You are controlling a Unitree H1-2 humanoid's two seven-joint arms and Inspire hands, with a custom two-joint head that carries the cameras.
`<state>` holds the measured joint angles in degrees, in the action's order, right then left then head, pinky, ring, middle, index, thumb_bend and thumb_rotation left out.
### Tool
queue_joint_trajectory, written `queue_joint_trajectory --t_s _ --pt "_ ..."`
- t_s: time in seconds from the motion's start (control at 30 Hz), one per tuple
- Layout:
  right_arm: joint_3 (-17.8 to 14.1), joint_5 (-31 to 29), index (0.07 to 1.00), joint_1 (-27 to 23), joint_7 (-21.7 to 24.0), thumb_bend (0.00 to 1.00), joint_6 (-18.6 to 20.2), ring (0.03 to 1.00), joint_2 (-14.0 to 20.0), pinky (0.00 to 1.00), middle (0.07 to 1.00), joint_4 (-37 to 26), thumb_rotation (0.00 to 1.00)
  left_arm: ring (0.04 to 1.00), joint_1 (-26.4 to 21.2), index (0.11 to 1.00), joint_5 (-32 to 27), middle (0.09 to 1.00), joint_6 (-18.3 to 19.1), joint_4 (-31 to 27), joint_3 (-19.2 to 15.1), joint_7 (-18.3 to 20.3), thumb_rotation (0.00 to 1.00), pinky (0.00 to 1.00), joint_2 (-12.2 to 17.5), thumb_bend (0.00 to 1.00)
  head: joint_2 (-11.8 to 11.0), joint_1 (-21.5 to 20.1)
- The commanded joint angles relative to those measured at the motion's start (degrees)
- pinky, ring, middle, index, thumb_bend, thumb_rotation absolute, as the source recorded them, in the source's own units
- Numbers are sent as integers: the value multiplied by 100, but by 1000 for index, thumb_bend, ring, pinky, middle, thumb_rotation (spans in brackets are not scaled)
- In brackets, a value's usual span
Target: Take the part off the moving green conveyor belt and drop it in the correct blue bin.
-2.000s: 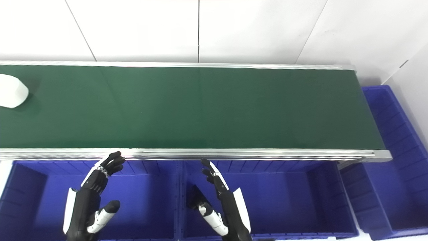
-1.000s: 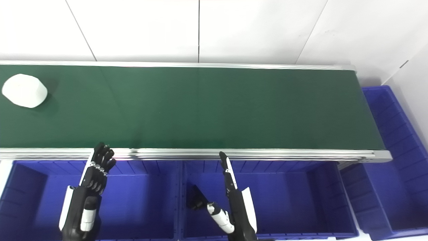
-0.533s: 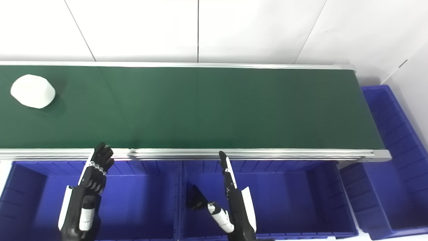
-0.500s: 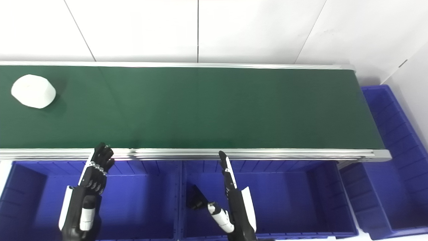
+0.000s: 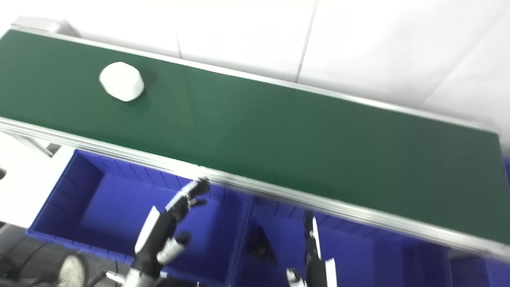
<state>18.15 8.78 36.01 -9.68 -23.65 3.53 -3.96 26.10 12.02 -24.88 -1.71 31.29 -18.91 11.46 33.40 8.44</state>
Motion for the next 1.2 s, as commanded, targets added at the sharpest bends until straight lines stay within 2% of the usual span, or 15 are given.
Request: queue_joint_trajectory --t_s 0.0,0.03,0.07,0.17,0.27,0.4,0.5,0.57,0.73,0.8,0.9,0.93,1.0,1.1,1.17 --pt "-25 -369 1000 39 82 931 -323 1000 -41 1000 1000 -138 1000 865 -32 854 149 879 -204 -39 130 -210 927 759 41 867 -126 125" --pt "-50 -469 1000 42 111 933 -322 1000 -42 1000 1000 -140 1000 862 -54 849 168 878 -204 -2 187 -280 926 742 46 856 -148 141" --pt "-68 -525 1000 32 146 934 -323 1000 -27 1000 1000 -124 1000 862 -168 848 207 878 -204 142 366 -543 926 741 84 855 -252 214" --pt "-79 -584 1000 -5 238 912 -323 1000 16 1000 1000 -77 1000 836 -404 829 121 853 -205 440 766 -1052 901 710 164 819 -348 308" --pt "-85 -552 1000 -48 309 926 -323 1000 55 1000 1000 2 1000 826 -556 818 131 849 -205 541 1062 -1401 882 693 270 795 -481 385" --pt "-115 -557 1000 -114 339 941 -324 1000 66 1000 1000 133 1000 815 -801 817 168 841 -205 695 1476 -1938 867 687 394 762 -562 434" --pt "-101 -559 1000 -182 351 914 -326 1000 110 1000 1000 234 1000 798 -988 800 358 825 -205 865 1775 -2467 872 671 451 757 -625 450" --pt "-92 -574 1000 -227 363 900 -327 1000 117 1000 1000 290 1000 796 -1028 801 356 824 -204 816 1869 -2534 854 667 531 763 -677 462" --pt "-70 -533 1000 -281 346 905 -327 1000 139 1000 1000 360 1000 828 -1059 825 193 852 -204 52 1862 -2013 728 695 859 795 -705 475" --pt "-45 -430 1000 -288 254 902 -327 1000 161 1000 1000 357 1000 830 -1130 830 333 856 -204 -174 1823 -2005 668 682 932 796 -730 475" --pt "-4 -419 1000 -312 218 883 -327 1000 165 1000 1000 377 1000 814 -1292 817 606 840 -204 -791 1358 -1854 626 666 1044 830 -824 457" --pt "13 -403 1000 -328 194 875 -327 1000 168 1000 1000 401 1000 814 -1325 821 602 835 -204 -934 1198 -1746 562 683 1061 858 -824 457" --pt "43 -393 1000 -358 172 883 -327 1000 160 1000 1000 440 1000 788 -1529 815 581 813 -198 -1221 648 -1327 452 688 1110 891 -836 449" --pt "74 -491 1000 -390 247 896 -327 1000 141 1000 1000 451 1000 792 -2034 805 886 806 410 -1595 -343 -644 432 721 1191 917 -761 415" --pt "96 -463 1000 -396 214 898 -327 1000 113 1000 1000 427 1000 796 -2400 796 1158 809 723 -1647 -852 -216 424 712 1272 967 -668 359"
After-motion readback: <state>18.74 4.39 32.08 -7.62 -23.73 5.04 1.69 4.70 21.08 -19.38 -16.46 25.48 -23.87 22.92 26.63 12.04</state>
